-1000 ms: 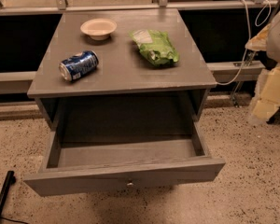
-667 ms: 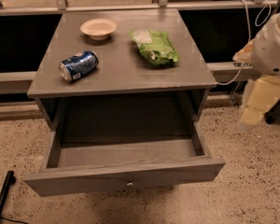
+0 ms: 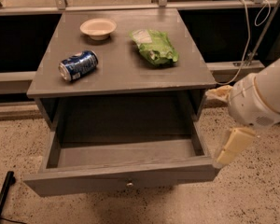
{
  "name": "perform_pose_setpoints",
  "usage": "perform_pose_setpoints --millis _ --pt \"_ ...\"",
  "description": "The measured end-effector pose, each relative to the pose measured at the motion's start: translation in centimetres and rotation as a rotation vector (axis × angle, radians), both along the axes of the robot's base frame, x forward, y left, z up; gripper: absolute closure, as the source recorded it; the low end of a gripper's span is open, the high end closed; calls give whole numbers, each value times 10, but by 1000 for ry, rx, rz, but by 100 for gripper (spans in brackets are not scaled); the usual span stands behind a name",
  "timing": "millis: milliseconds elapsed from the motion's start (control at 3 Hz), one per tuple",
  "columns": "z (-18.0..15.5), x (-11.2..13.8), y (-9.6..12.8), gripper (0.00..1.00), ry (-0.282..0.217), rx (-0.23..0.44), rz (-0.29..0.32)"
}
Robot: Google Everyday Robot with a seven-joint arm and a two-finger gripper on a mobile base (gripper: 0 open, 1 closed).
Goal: Close top drawer
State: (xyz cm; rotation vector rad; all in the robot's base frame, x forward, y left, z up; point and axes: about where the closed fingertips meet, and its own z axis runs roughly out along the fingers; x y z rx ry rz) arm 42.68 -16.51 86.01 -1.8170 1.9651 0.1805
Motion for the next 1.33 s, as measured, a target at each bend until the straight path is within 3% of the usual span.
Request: perform_pose_setpoints --millis 333,667,1000,1333 --pt "9 9 2 0 -89 36 16" --pt "-8 9 12 0 -82 79 57" --pt "-42 0 31 17 -92 170 98" --pt "-77 -19 47 40 -107 210 128"
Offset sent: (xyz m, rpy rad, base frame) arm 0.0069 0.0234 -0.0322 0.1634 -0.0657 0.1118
